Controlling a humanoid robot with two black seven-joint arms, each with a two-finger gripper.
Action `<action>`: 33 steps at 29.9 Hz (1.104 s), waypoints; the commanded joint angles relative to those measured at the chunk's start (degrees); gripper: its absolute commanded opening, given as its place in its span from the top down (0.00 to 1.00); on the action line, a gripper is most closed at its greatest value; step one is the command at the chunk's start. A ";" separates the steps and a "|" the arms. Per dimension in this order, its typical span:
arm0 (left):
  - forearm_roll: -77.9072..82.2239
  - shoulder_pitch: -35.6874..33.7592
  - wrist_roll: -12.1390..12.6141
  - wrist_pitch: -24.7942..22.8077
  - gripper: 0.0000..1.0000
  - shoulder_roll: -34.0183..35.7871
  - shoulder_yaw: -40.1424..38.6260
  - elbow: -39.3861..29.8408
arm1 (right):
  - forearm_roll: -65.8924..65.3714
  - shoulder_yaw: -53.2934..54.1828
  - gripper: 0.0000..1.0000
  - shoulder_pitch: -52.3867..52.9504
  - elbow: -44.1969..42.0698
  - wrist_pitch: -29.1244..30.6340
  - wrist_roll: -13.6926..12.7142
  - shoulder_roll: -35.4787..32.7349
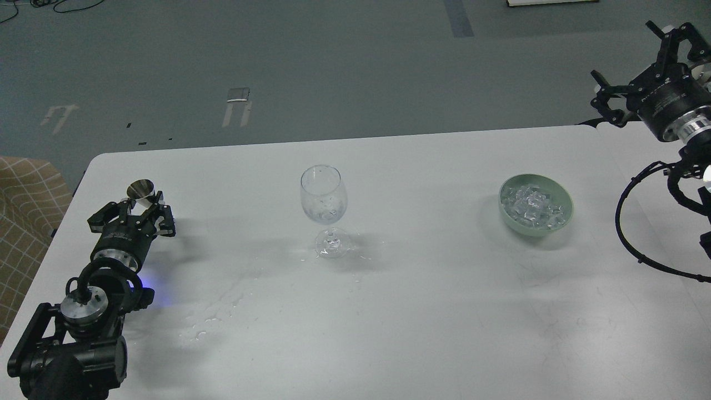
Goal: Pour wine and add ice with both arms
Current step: 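Return the jigger to the table with the left gripper and release, then raise the left gripper away and move the right gripper toward the ice bowl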
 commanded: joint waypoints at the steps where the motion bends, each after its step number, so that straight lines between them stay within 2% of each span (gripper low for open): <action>1: 0.00 -0.03 0.00 -0.15 0.56 0.10 0.00 -0.03 | 0.01 -0.06 0.00 -0.01 0.00 -0.01 0.01 0.01; 10: 0.18 -0.82 0.09 -0.15 0.55 0.28 0.00 -0.82 | 0.09 -0.06 0.00 -0.36 0.09 -0.01 0.01 -0.34; 13: 0.26 -0.65 0.35 -0.15 0.42 0.54 0.61 -0.90 | 0.09 -0.06 0.00 -0.45 0.09 -0.01 0.01 0.01; 20: 0.26 -0.65 0.53 -0.23 0.41 0.63 0.70 -0.90 | 0.09 -0.06 0.00 -0.10 0.18 -0.01 0.01 0.01; 24: 0.26 -0.56 0.53 -0.24 0.35 0.72 0.61 -1.08 | 0.09 -0.06 0.00 -0.09 0.09 -0.01 0.01 0.01; 30: 0.35 -0.74 0.53 -0.24 0.22 1.16 0.52 -1.17 | 0.09 -0.06 0.00 -0.09 0.09 0.07 0.01 0.01; 33: 0.26 -0.74 0.96 -0.24 0.12 2.65 0.52 -1.43 | 0.09 -0.06 0.00 -0.18 0.00 0.07 0.01 0.01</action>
